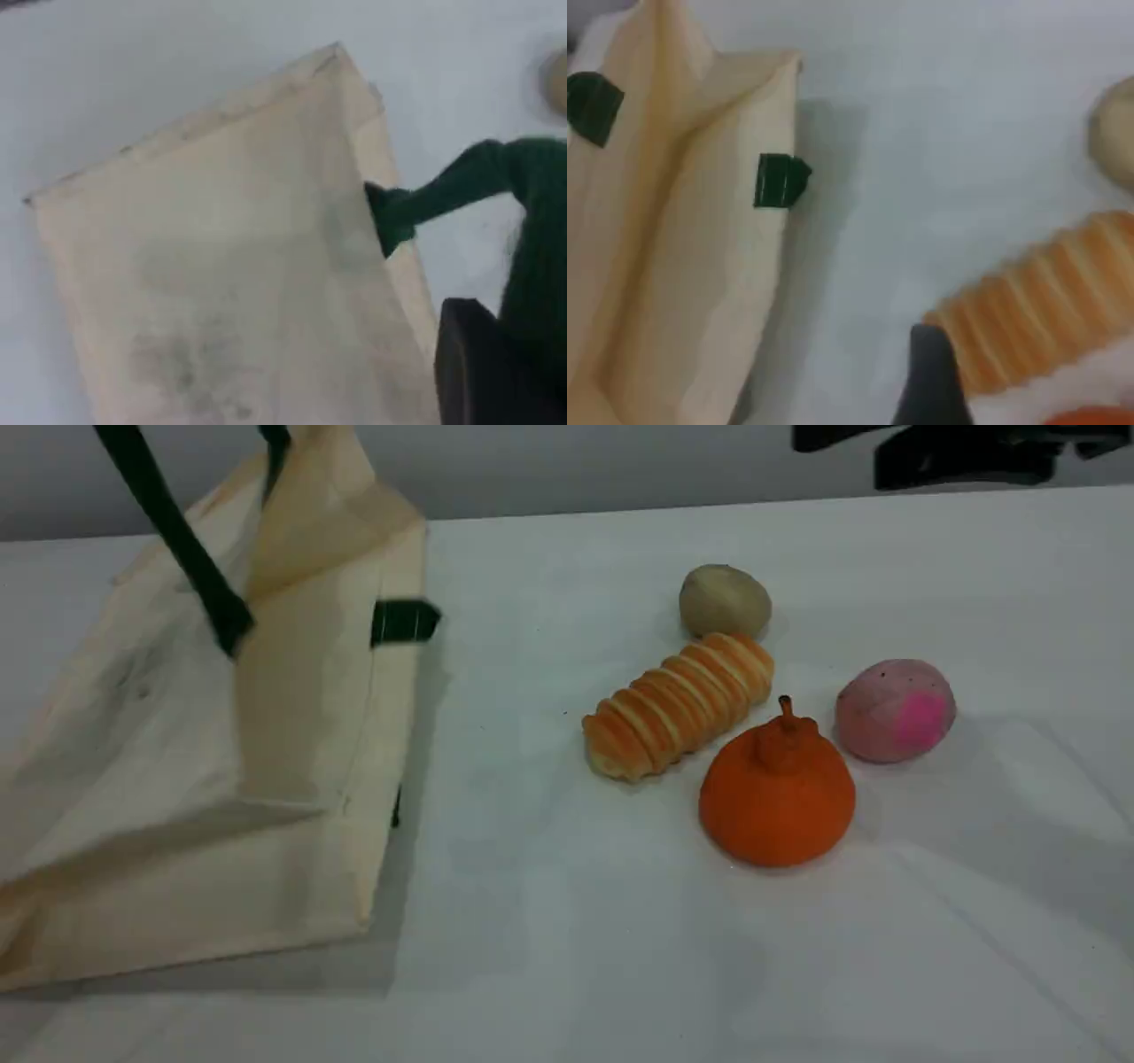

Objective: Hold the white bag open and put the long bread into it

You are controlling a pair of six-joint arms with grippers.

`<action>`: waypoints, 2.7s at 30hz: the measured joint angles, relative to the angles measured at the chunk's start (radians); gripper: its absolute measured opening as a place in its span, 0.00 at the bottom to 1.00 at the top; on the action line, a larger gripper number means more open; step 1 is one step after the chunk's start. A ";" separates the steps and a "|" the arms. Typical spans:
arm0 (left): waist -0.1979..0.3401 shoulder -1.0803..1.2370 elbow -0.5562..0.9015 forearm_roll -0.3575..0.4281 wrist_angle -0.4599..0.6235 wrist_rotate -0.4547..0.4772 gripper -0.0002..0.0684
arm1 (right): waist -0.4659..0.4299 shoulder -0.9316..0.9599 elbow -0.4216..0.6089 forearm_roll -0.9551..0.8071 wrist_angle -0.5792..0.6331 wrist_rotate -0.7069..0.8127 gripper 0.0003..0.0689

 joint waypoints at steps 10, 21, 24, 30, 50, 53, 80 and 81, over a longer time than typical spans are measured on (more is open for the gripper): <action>-0.025 -0.080 -0.019 -0.064 0.042 0.054 0.11 | 0.037 0.156 -0.065 0.110 -0.019 0.000 0.67; -0.032 -0.083 -0.019 0.016 0.043 0.023 0.11 | 0.041 0.364 -0.105 0.105 0.020 0.000 0.67; -0.032 -0.085 -0.022 0.011 0.045 0.023 0.11 | 0.041 0.400 -0.139 0.104 0.023 0.001 0.67; -0.032 -0.114 -0.030 -0.017 0.052 0.026 0.11 | 0.041 0.468 -0.209 0.105 0.023 0.075 0.67; -0.032 -0.133 -0.030 -0.064 0.047 0.038 0.11 | 0.098 0.579 -0.306 0.106 -0.103 0.177 0.67; -0.032 -0.133 -0.030 -0.064 0.046 0.038 0.11 | 0.098 0.604 -0.335 0.106 -0.087 0.196 0.67; -0.032 -0.133 -0.030 -0.060 0.044 0.038 0.11 | 0.129 0.665 -0.356 0.096 0.017 0.186 0.09; -0.032 -0.133 -0.030 -0.060 0.044 0.038 0.11 | 0.129 0.656 -0.355 0.092 0.014 0.188 0.09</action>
